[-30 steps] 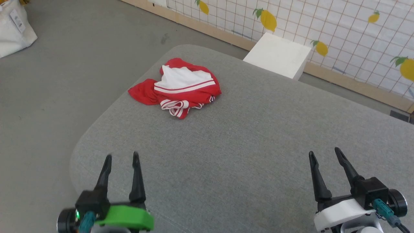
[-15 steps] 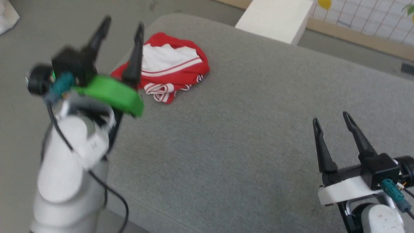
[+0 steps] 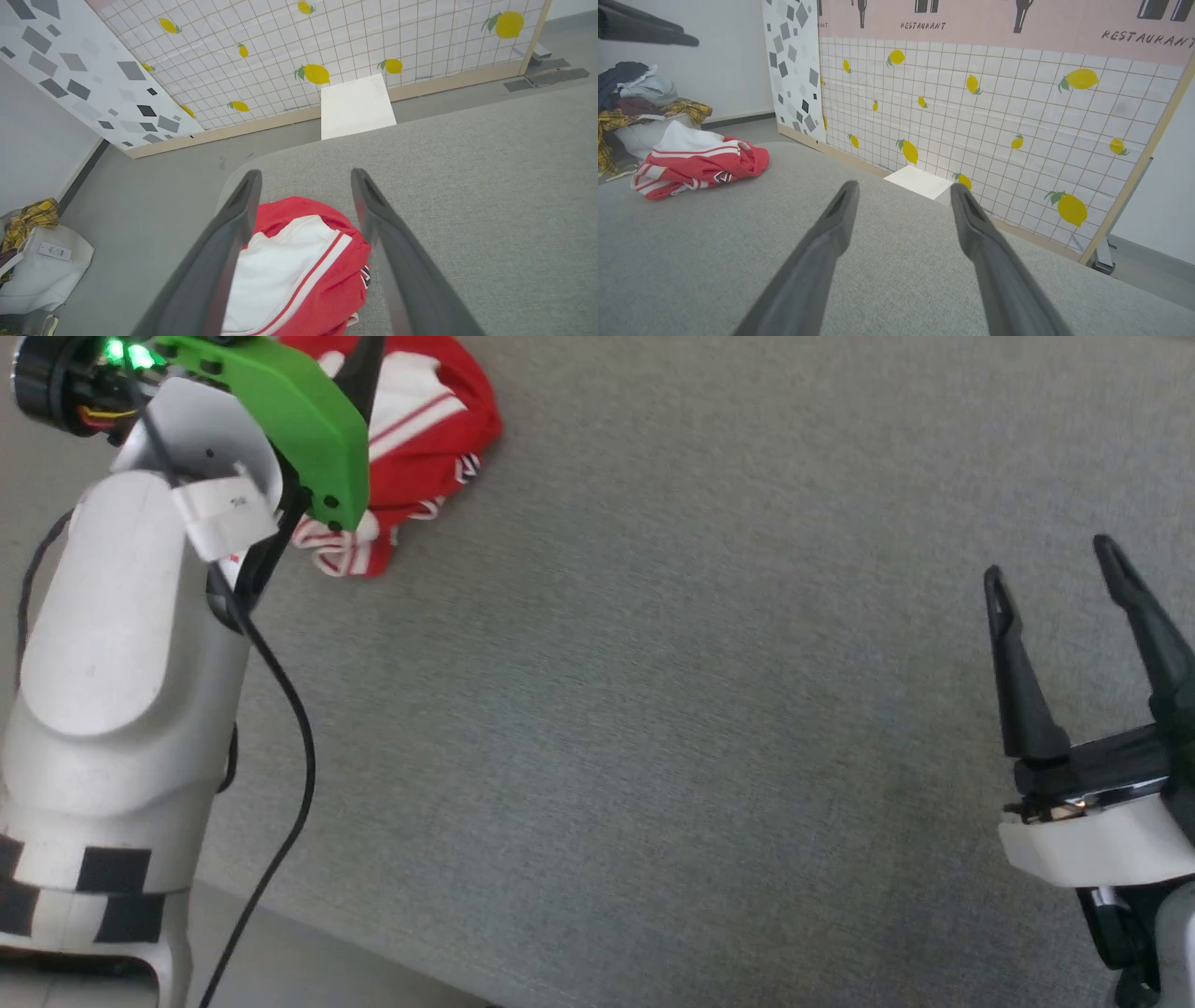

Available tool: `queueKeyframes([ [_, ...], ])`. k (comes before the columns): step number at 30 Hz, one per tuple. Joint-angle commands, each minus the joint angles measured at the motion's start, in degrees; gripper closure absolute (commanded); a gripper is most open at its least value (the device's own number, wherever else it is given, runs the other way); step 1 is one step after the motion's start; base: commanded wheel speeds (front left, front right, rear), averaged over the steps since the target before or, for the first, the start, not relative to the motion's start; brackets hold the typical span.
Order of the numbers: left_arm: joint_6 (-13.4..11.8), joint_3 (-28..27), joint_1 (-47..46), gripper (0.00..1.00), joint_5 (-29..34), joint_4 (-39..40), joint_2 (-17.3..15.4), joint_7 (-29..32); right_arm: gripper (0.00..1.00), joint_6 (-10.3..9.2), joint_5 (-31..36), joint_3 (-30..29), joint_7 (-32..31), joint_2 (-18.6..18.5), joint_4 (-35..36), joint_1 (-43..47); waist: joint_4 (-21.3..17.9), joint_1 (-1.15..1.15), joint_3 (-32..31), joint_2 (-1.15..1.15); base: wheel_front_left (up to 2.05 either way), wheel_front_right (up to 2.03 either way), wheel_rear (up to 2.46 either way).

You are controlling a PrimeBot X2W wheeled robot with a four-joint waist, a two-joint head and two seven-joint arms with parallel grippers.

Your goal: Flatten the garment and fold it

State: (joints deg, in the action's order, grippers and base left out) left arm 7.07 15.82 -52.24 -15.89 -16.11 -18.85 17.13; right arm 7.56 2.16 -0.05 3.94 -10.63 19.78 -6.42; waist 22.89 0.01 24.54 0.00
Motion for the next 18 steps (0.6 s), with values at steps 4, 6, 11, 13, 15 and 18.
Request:
queueKeyframes([
  [4, 0.4, 1.6, -2.5, 0.0, -1.1, -4.6, -2.5, 4.7, 0.0, -0.08, -1.1, -0.1, -0.6, -1.2, 2.1, -1.9, -5.6, -0.01, 9.3, 0.0, 0.0, 0.0, 0.0],
  [6, 0.4, 2.3, -2.7, 0.0, -1.1, -6.5, -3.7, 7.7, 0.0, -0.08, -1.4, -0.3, -0.8, -1.3, 2.4, -2.2, -6.3, -0.01, 10.4, 0.0, 0.0, 0.0, 0.0],
  [11, -0.2, 2.5, -1.6, 0.0, -1.3, -10.0, -6.7, 14.6, 0.0, -0.08, -2.1, -1.2, -0.8, -1.7, 2.8, -2.3, -7.6, -0.01, 12.5, 0.0, 0.0, 0.0, 0.0],
  [13, -1.2, 1.8, -0.7, 0.0, -1.8, -10.5, -7.1, 15.7, 0.0, -0.08, -2.3, -1.6, -0.7, -1.8, 2.9, -2.2, -7.9, -0.01, 13.1, 0.0, 0.0, 0.0, 0.0],
  [15, -2.1, 1.2, 0.5, 0.0, -2.4, -11.0, -7.4, 16.3, 0.0, -0.08, -2.5, -1.9, -0.7, -2.1, 3.0, -2.2, -8.1, -0.01, 13.4, 0.0, 0.0, 0.0, 0.0],
  [18, -2.7, 1.1, 2.0, 0.0, -2.0, -11.4, -8.4, 15.7, 0.0, -0.08, -2.9, -1.9, -0.8, -2.4, 3.2, -2.3, -8.5, -0.01, 13.8, 0.0, 0.0, 0.0, 0.0],
])
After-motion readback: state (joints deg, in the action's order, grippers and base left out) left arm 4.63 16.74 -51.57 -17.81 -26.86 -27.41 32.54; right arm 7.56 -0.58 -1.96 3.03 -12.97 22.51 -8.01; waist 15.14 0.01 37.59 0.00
